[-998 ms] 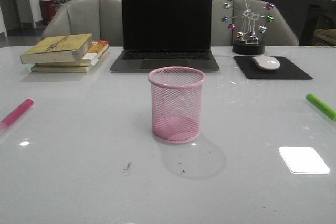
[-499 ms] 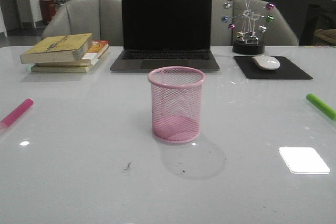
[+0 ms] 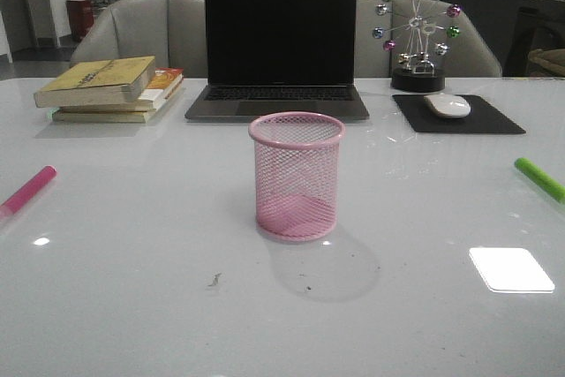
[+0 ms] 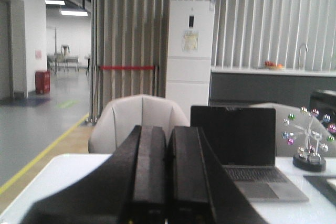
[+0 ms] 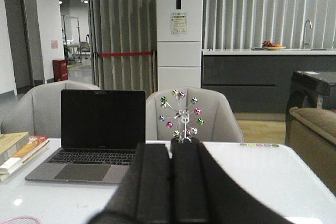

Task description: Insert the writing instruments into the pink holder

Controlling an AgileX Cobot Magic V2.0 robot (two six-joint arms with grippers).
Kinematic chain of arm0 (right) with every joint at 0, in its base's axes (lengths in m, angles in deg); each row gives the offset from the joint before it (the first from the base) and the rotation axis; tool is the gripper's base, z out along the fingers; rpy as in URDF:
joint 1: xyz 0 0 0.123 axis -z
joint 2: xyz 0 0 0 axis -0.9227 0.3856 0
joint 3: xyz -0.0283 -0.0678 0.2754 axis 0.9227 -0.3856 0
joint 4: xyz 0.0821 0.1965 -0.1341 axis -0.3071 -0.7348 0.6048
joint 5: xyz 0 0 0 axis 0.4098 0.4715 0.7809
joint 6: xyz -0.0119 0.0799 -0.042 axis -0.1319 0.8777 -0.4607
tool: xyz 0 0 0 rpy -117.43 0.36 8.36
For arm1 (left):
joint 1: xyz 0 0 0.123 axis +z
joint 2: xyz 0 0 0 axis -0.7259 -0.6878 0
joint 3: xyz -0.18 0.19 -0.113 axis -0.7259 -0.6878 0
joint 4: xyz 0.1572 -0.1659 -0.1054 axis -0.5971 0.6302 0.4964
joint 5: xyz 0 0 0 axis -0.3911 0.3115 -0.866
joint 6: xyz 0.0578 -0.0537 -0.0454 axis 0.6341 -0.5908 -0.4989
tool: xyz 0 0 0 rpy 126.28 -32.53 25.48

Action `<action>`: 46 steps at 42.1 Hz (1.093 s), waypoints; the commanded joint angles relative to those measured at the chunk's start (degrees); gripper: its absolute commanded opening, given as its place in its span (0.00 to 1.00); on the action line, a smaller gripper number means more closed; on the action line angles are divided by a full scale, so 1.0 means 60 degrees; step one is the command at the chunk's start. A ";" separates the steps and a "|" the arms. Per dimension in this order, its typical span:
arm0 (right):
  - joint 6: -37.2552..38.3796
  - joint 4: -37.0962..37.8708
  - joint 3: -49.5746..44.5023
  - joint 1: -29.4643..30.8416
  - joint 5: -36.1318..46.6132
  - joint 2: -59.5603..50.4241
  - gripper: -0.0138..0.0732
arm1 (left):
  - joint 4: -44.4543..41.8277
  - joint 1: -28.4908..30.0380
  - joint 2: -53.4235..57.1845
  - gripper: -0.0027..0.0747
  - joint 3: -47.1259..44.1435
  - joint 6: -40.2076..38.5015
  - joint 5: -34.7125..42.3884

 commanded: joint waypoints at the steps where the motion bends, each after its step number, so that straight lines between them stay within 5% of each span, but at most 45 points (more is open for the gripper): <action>1: 0.0000 -0.0026 0.1027 0.0013 -0.0108 0.0904 0.22 | 0.0080 -0.0064 -0.0957 0.15 0.1189 -0.0043 -0.0284; 20: 0.0000 -0.0026 0.1568 0.0013 -0.3416 0.4071 0.22 | 0.0080 -0.0064 -0.3694 0.15 0.2077 -0.0043 -0.3992; 34: 0.0000 -0.0026 0.1552 0.0013 -0.3801 0.6087 0.25 | 0.0023 -0.0064 -0.4971 0.17 0.2077 -0.0043 -0.4054; 38: 0.0000 -0.0026 0.1552 0.0013 -0.3793 0.6610 0.40 | -0.0071 -0.0064 -0.5223 0.29 0.2077 0.0198 -0.4054; 43: 0.0000 -0.0017 0.1651 0.0024 -0.3793 0.7263 0.70 | 0.0041 -0.0135 -0.5415 0.60 0.2077 0.0272 -0.3929; 46: 0.0128 -0.0017 0.1847 0.0074 -0.3825 0.7737 0.77 | 0.0059 -0.0437 -0.5515 0.71 0.2077 0.0272 -0.3799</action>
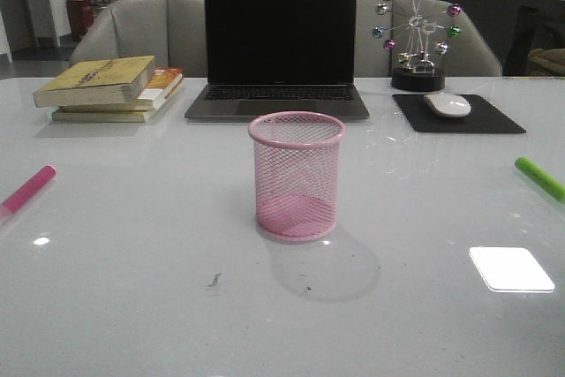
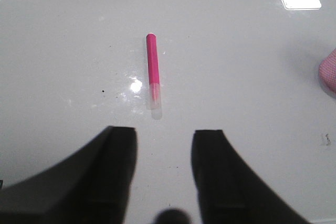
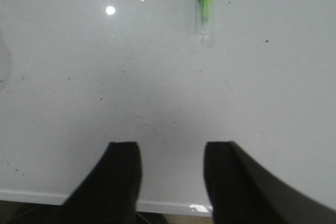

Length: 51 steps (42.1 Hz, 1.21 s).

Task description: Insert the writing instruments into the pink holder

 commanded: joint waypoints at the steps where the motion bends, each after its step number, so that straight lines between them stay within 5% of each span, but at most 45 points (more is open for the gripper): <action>1: 0.0060 -0.0017 0.0593 0.0097 0.0536 0.0547 0.77 | 0.0150 -0.0463 -0.0139 0.71 0.0343 0.0039 0.0843; 19: -0.0005 -0.0017 0.2892 0.0875 0.0529 0.4213 0.73 | 0.0113 -0.3502 -0.0302 0.60 0.0343 0.0039 0.1033; 51: -0.0496 -0.0017 0.8074 0.0749 -0.0627 0.9733 0.73 | 0.0113 -0.3729 -0.0302 0.46 0.0343 0.0039 0.1016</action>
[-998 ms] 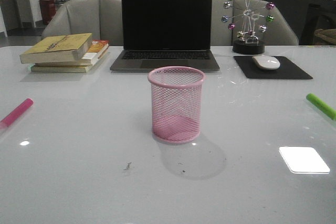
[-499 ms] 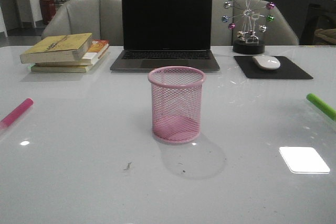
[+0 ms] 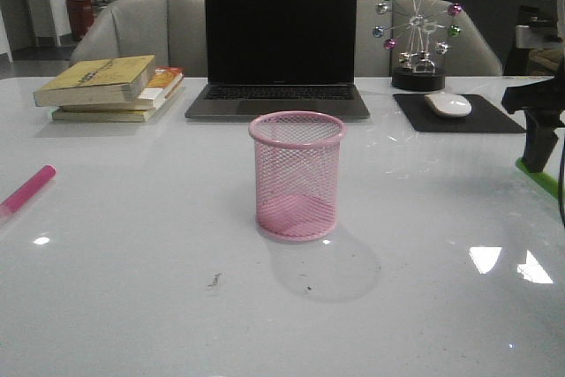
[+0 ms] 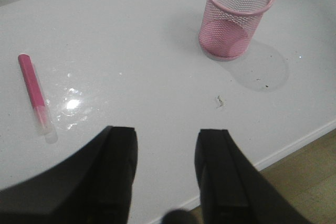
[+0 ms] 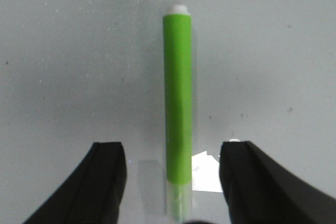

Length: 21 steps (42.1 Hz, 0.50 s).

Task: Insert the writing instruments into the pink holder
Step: 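Lower the right gripper onto the green marker and grasp it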

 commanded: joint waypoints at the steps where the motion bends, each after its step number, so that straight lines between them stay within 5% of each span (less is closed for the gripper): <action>1: -0.0114 -0.0002 0.0986 -0.0013 -0.0102 0.0043 0.73 | 0.0095 -0.0059 -0.0004 0.46 0.0343 0.0009 0.0692; 21: -0.0114 -0.0002 0.3536 -0.0013 -0.1577 0.2062 0.68 | 0.0095 -0.0059 -0.0004 0.46 0.0343 0.0009 0.0692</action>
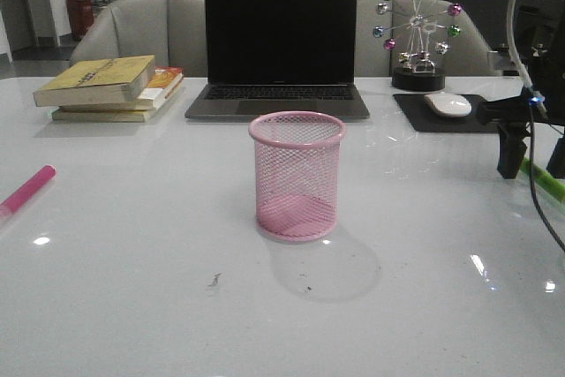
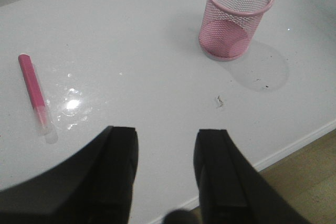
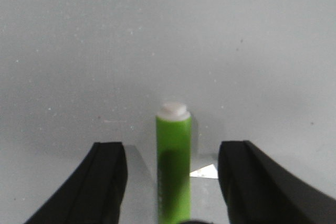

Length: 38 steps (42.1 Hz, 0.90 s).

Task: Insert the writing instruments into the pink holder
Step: 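Lower the right gripper onto the green marker and grasp it, then carry the green marker over the pink holder and drop it in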

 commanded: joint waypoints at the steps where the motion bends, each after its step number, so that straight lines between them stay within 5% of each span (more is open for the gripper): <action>1: -0.0092 -0.0029 0.0509 -0.0013 -0.0230 -0.0295 0.65 | 0.0095 -0.0059 -0.0004 0.46 0.0343 0.0009 0.0692; 11: -0.0092 -0.0086 0.0796 -0.0013 -0.0449 -0.0307 0.38 | 0.0095 -0.0059 -0.0004 0.46 0.0343 0.0009 0.0692; 23: -0.0108 -0.0473 0.0619 -0.0264 0.0012 -0.1708 0.34 | 0.0095 -0.0059 -0.0004 0.46 0.0343 0.0009 0.0692; 30: -0.0108 -0.0811 -0.0796 -0.1161 0.2149 -0.3598 0.34 | 0.0095 -0.0059 -0.0004 0.46 0.0343 0.0009 0.0692; 38: -0.0108 -0.0811 -0.3412 -0.2835 0.6294 -0.5895 0.34 | 0.0095 -0.0059 -0.0004 0.46 0.0343 0.0009 0.0692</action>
